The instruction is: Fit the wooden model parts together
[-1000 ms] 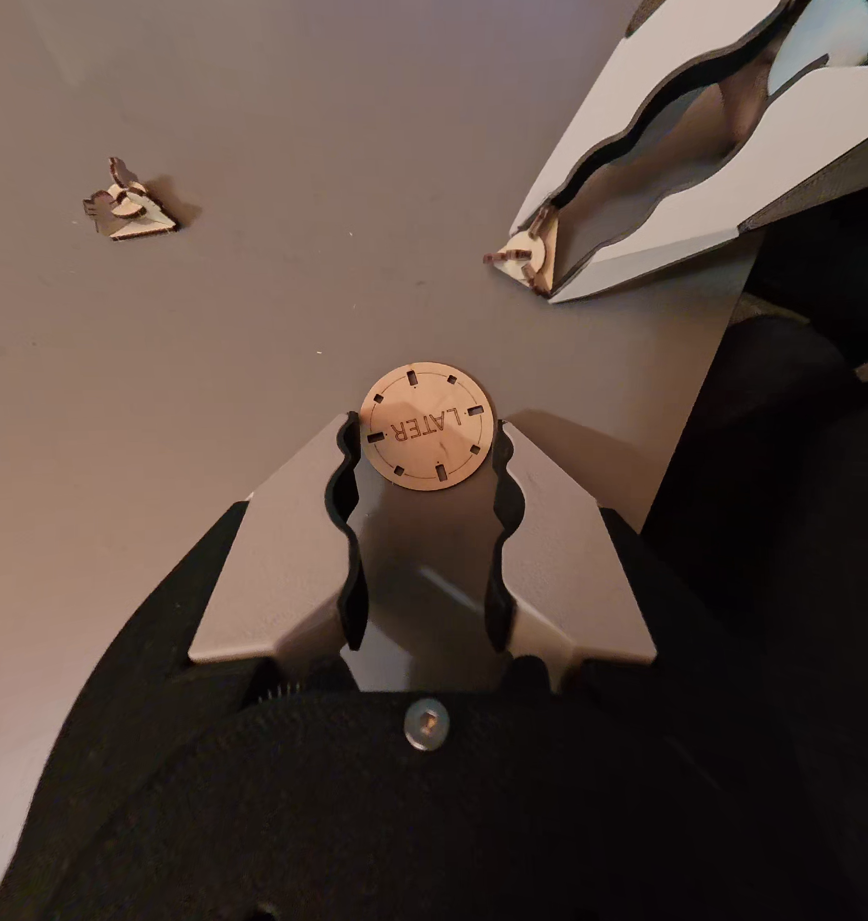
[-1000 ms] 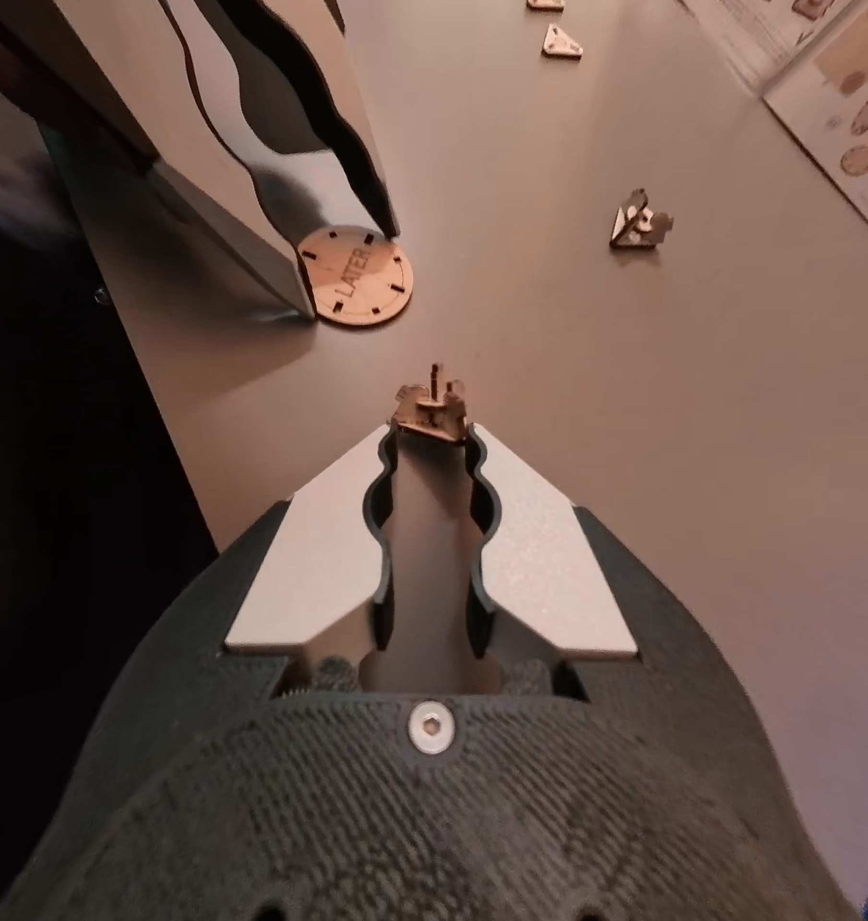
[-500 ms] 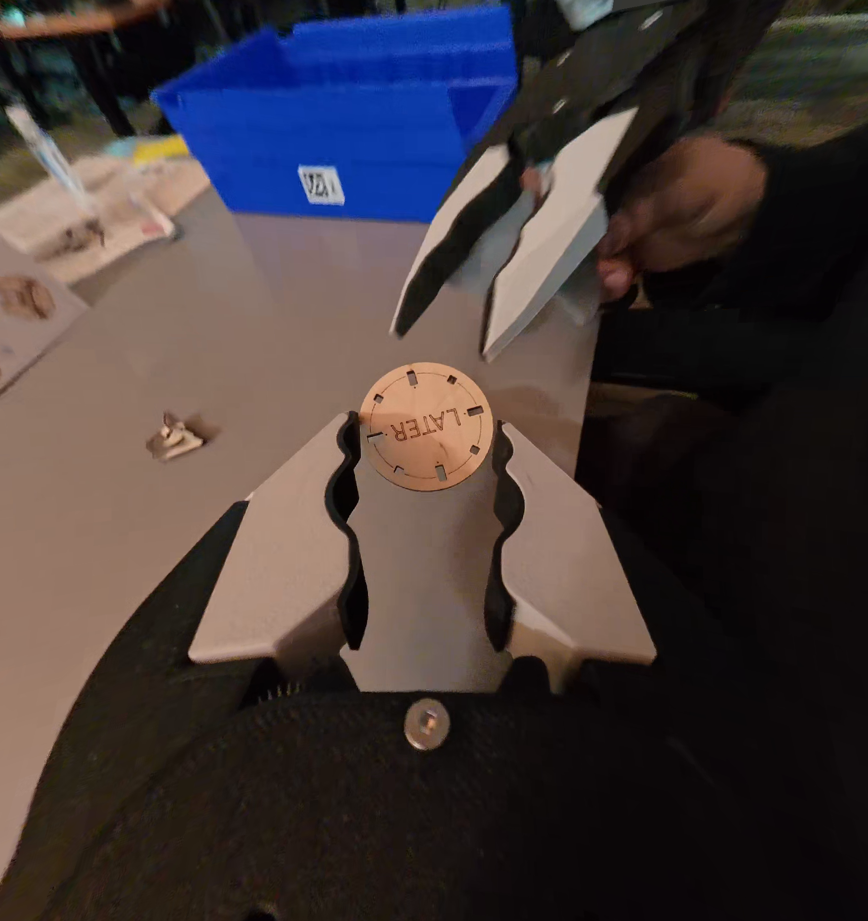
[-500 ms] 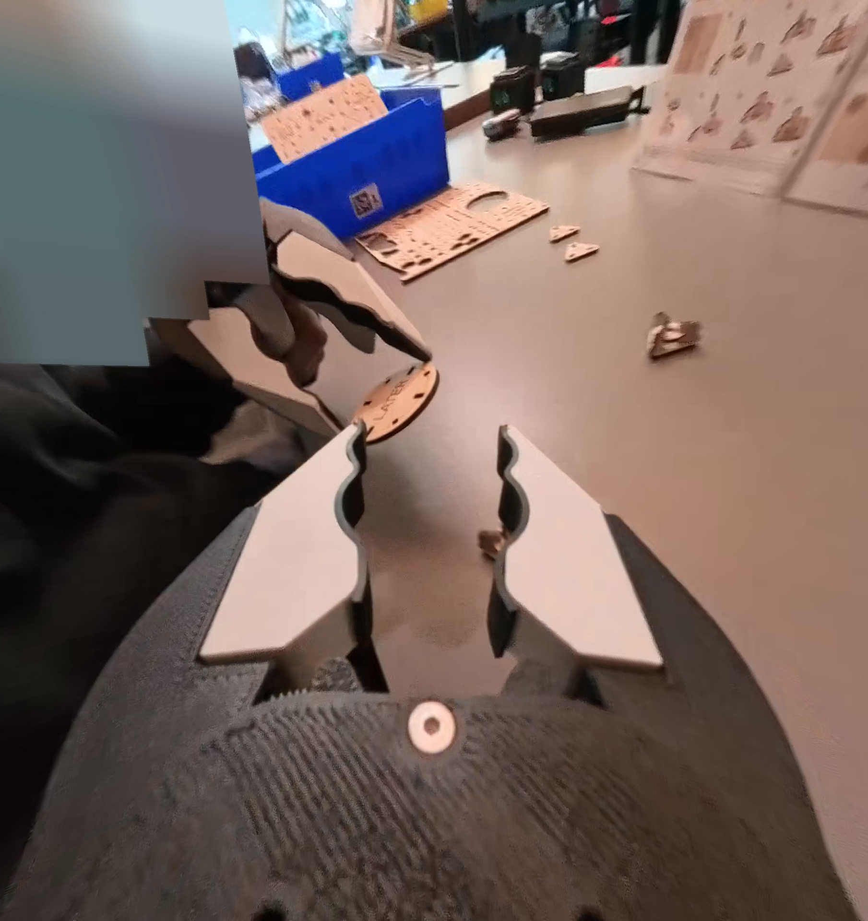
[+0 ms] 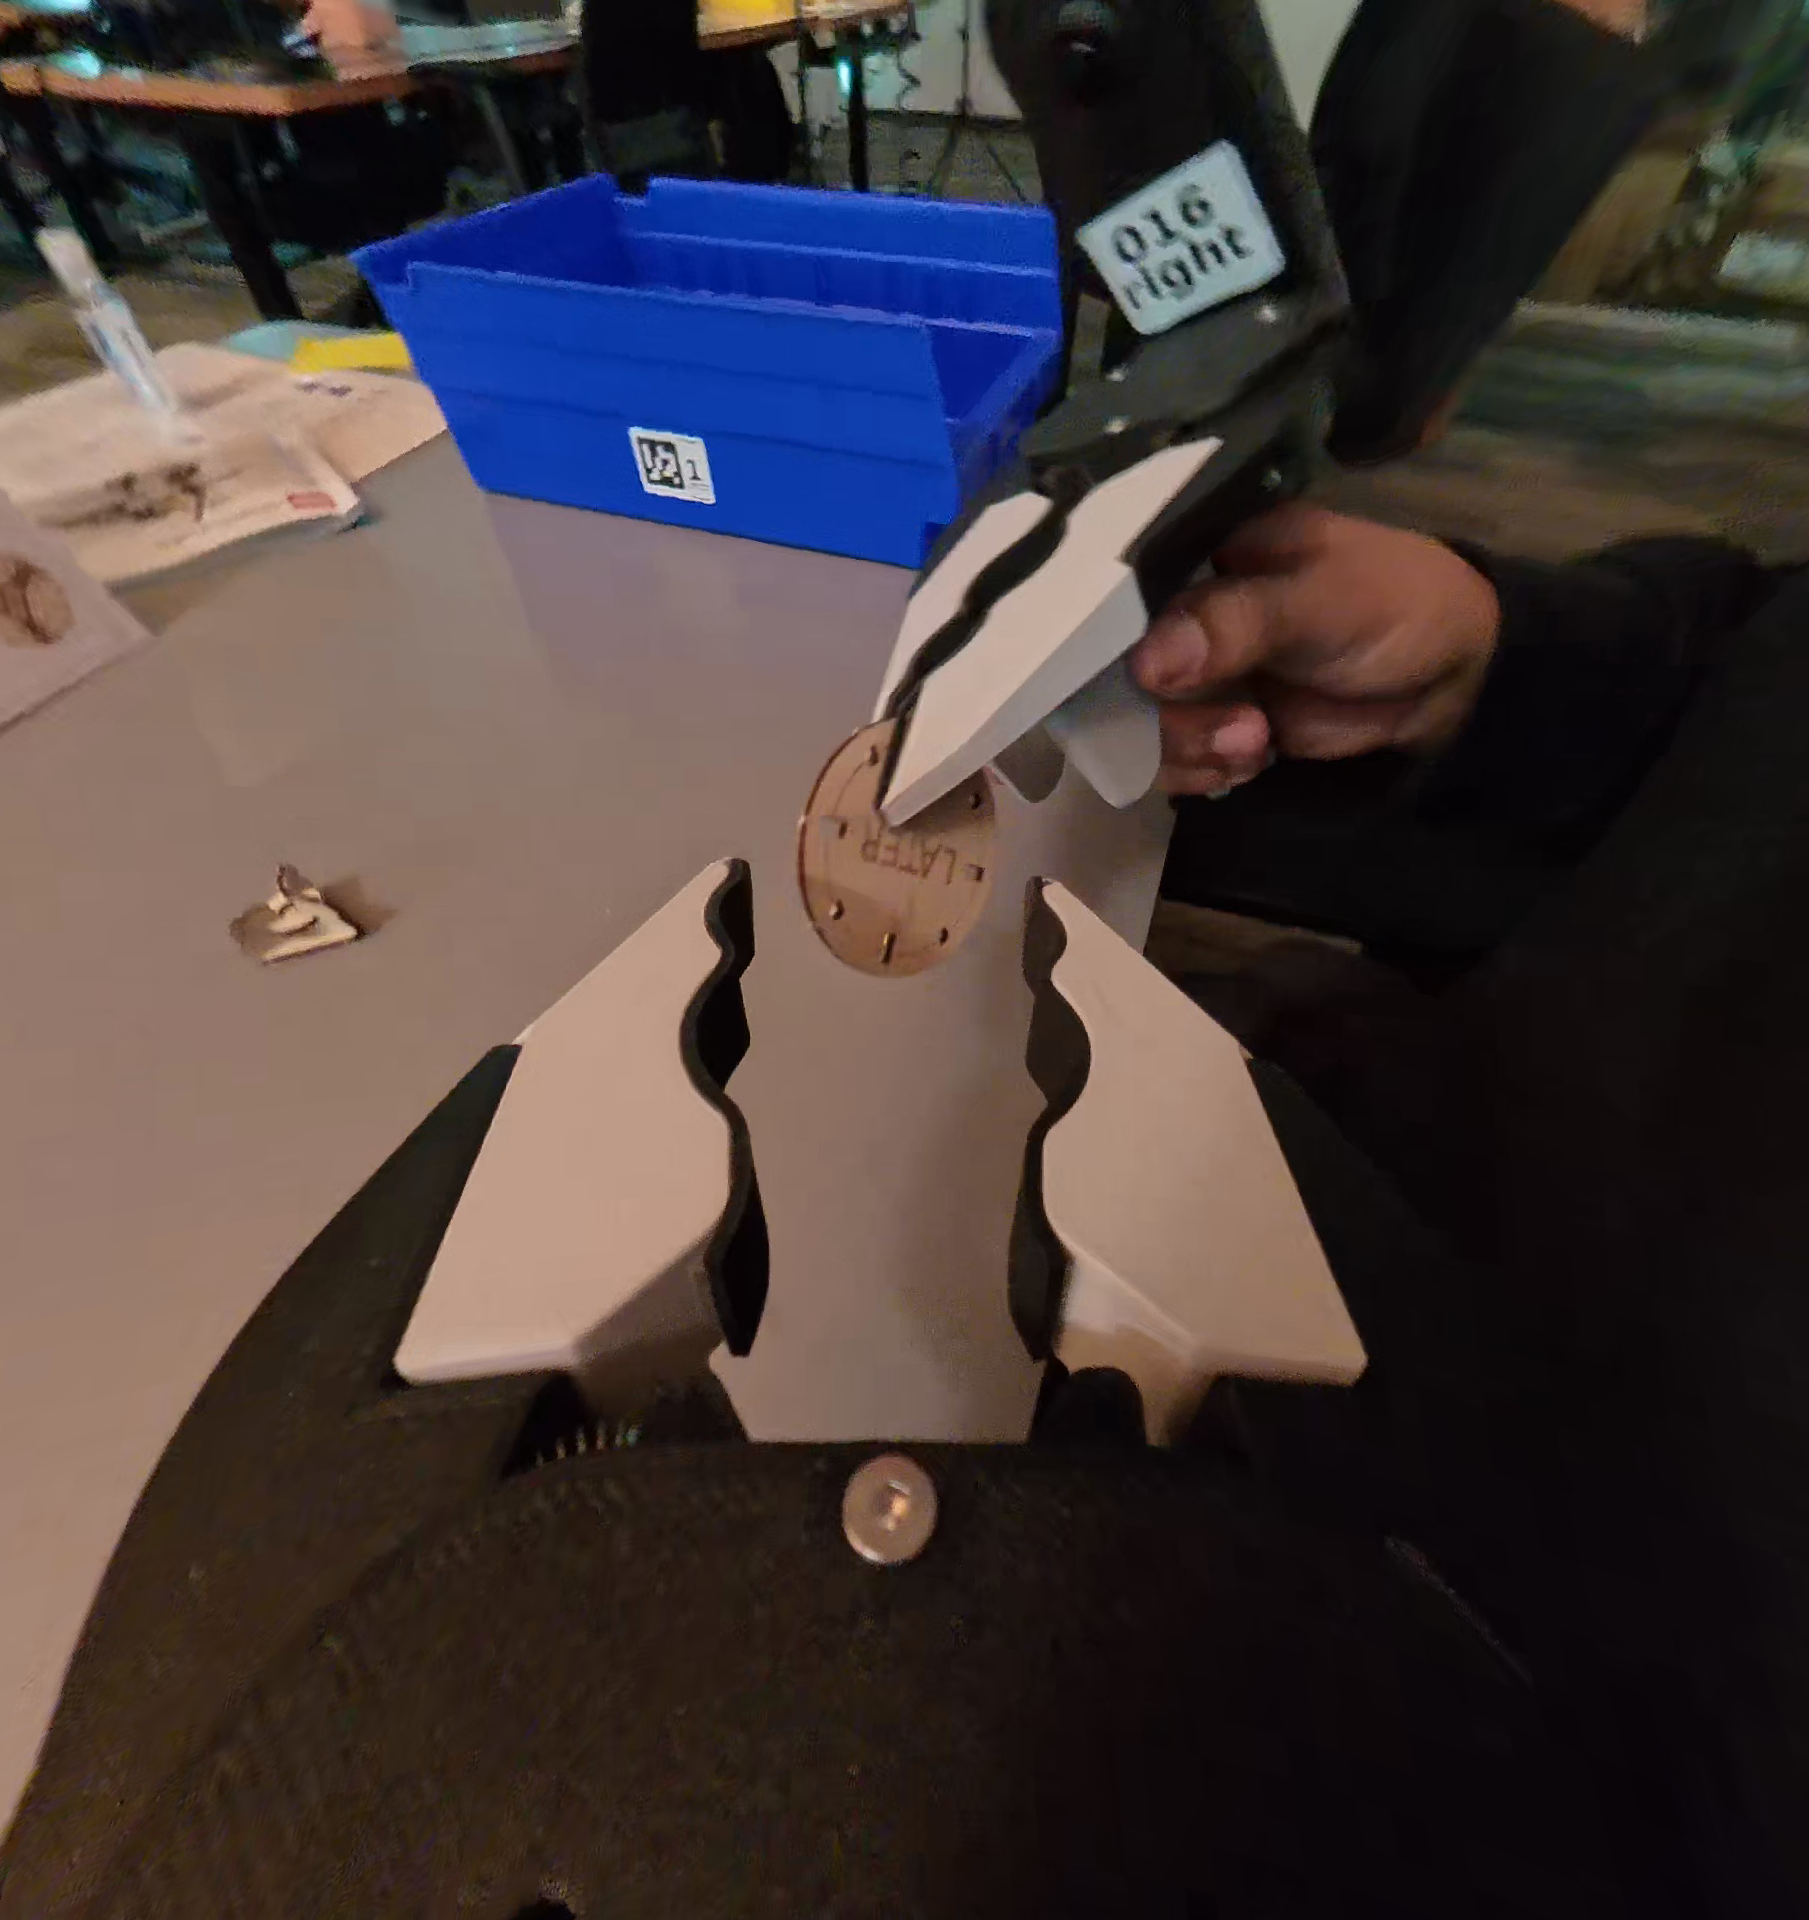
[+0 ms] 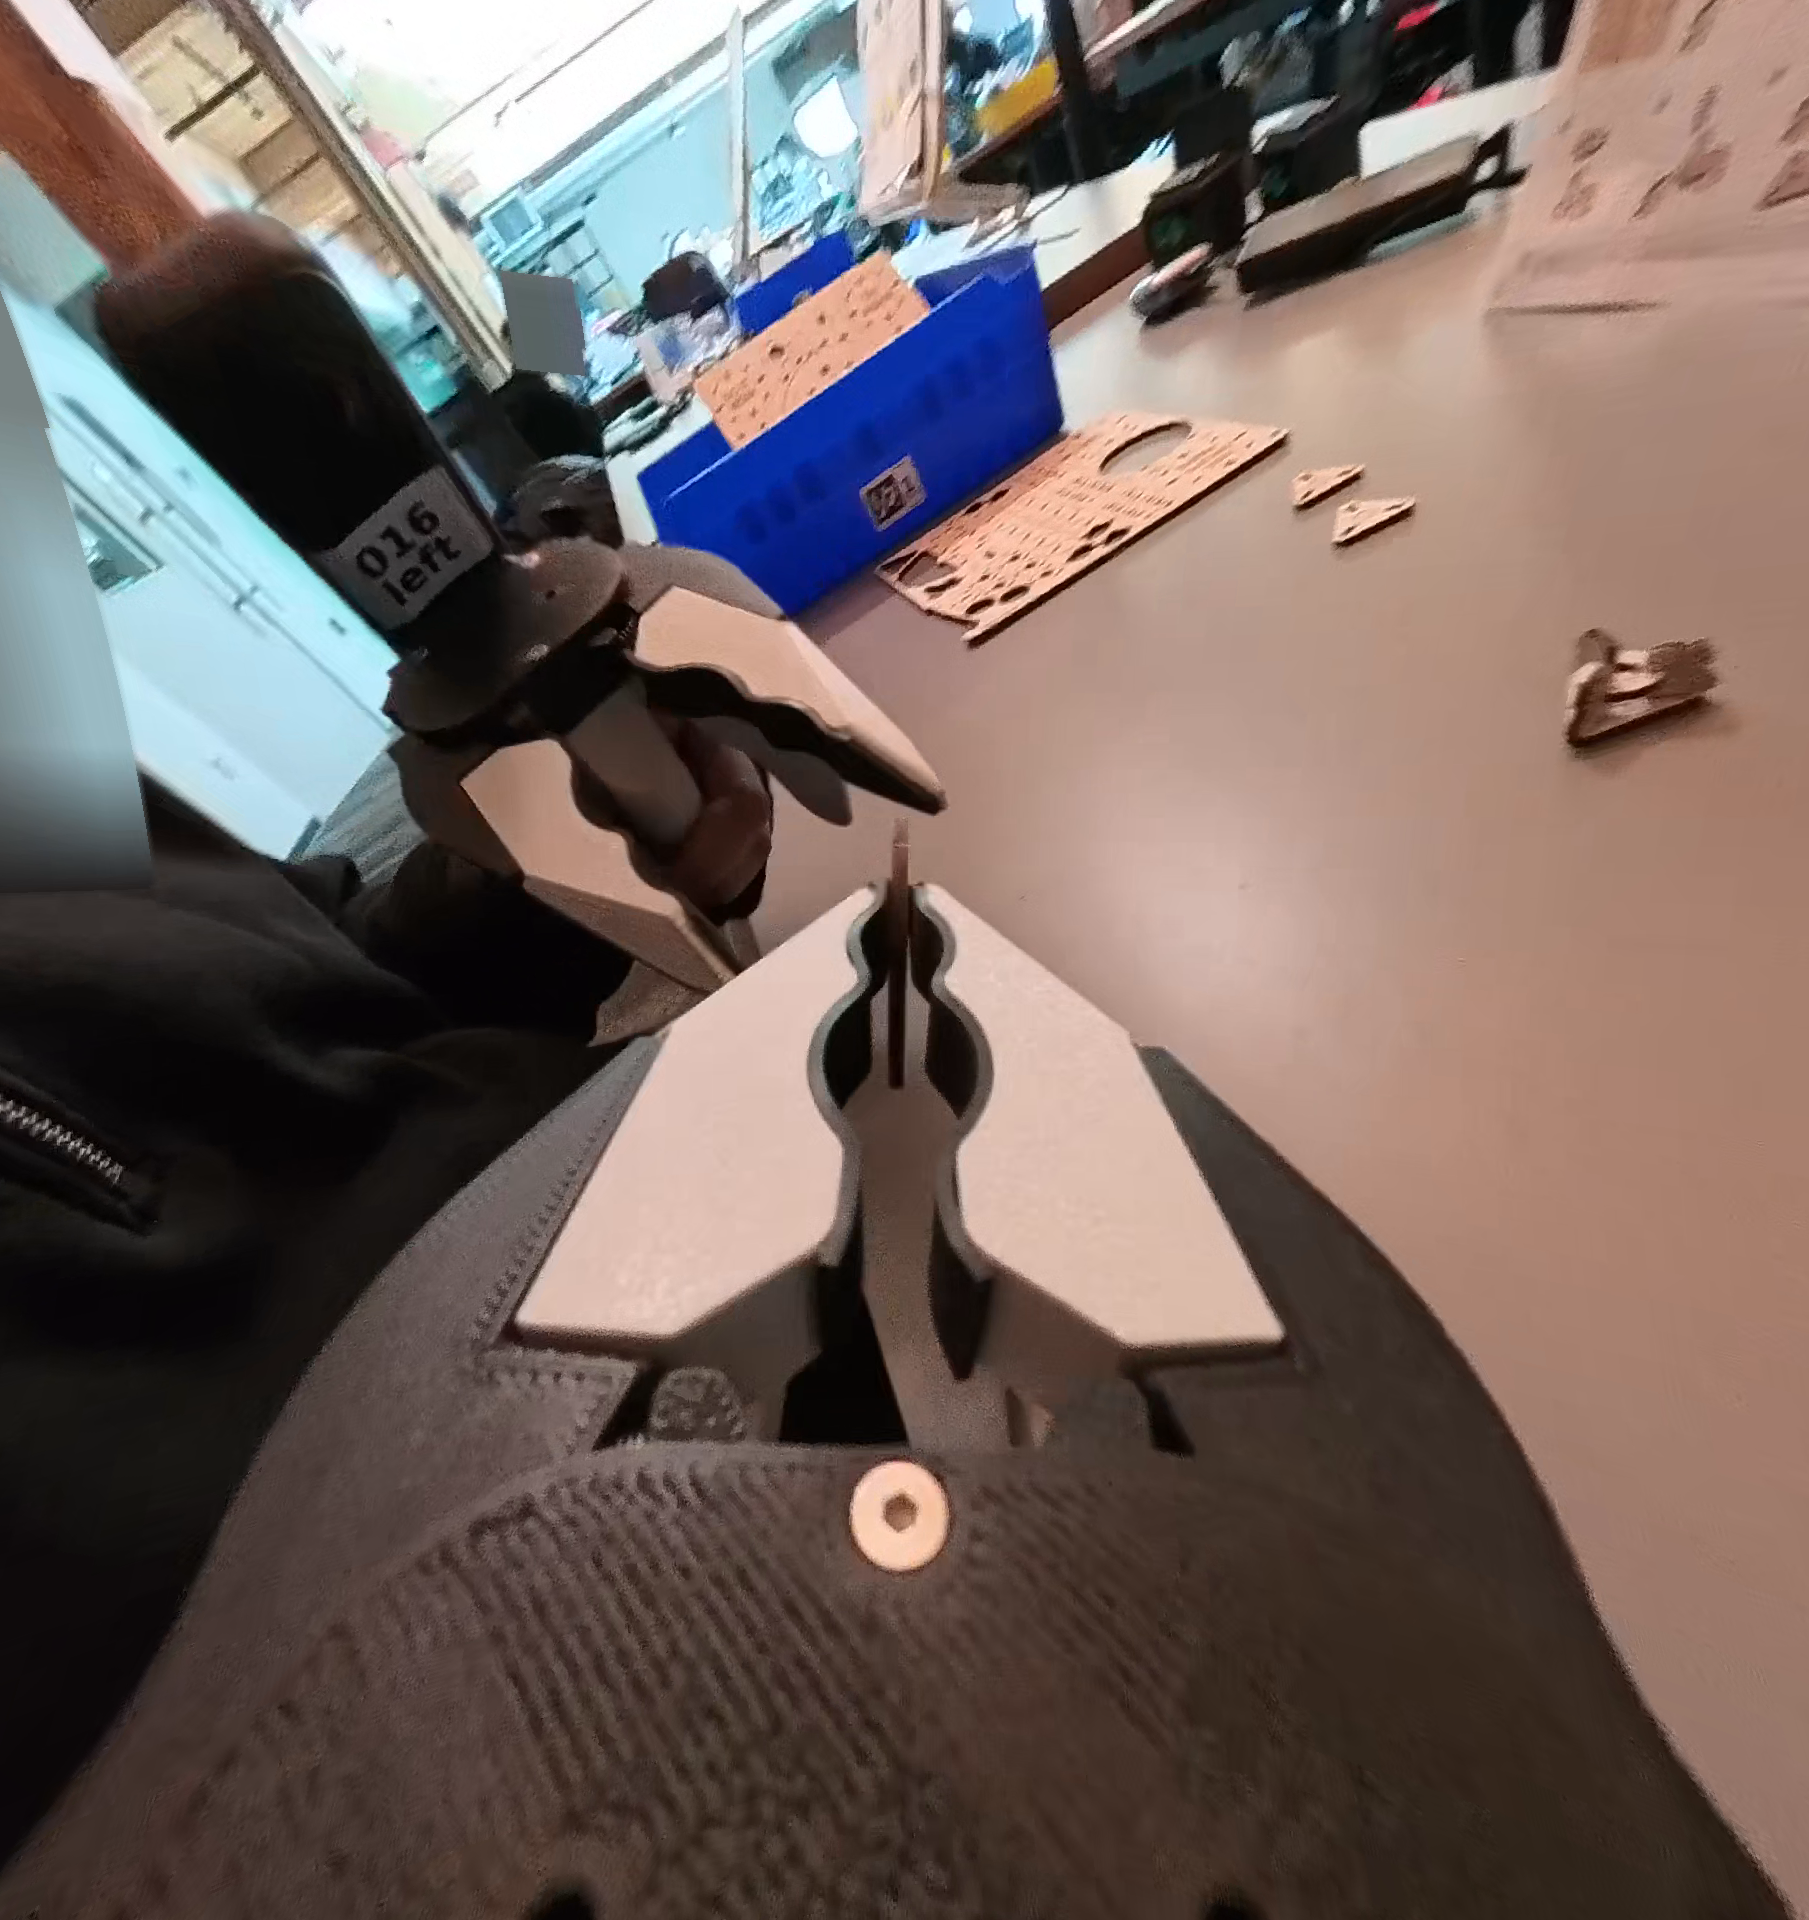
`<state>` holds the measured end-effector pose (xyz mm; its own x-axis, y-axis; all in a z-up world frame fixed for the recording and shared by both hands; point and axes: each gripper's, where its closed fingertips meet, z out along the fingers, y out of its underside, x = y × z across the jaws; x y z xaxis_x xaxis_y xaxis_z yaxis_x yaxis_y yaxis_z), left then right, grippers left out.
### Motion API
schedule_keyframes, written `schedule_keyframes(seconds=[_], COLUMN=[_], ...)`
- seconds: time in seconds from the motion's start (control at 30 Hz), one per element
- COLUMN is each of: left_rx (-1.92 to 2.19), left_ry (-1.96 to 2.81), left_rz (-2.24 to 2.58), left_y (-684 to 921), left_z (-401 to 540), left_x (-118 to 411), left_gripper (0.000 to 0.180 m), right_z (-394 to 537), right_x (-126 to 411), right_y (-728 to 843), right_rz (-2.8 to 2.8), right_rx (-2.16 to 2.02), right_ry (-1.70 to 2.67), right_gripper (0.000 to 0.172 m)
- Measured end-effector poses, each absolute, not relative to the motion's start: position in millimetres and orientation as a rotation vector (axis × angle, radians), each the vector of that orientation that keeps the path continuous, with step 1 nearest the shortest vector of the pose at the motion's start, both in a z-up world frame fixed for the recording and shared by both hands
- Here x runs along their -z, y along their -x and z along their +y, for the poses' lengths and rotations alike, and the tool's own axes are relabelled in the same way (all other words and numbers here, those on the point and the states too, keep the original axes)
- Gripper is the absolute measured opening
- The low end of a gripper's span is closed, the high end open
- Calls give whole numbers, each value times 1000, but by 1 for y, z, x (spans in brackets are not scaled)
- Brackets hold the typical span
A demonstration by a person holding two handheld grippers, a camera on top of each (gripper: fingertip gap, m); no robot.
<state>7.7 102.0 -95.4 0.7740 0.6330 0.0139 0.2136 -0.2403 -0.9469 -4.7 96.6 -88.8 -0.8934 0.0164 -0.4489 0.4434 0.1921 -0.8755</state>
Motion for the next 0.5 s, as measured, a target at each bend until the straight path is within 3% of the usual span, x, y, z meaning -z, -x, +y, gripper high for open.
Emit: schedule_keyframes(seconds=[0.17, 0.33, 0.5], left_rx=[-62, 192, 287], left_ry=[1601, 1314, 1257], left_rz=[-829, -836, -760], left_y=[-9, -9, -20], left_z=[107, 100, 93], left_x=[96, 71, 58], left_gripper=[49, 5, 3], right_z=[100, 97, 97], right_x=[73, 61, 74], right_y=[10, 0, -29], right_rz=[1988, 1843, 1957], right_rx=[1878, 1936, 1876], right_ry=[-487, -431, -276], right_gripper=[0, 0, 2])
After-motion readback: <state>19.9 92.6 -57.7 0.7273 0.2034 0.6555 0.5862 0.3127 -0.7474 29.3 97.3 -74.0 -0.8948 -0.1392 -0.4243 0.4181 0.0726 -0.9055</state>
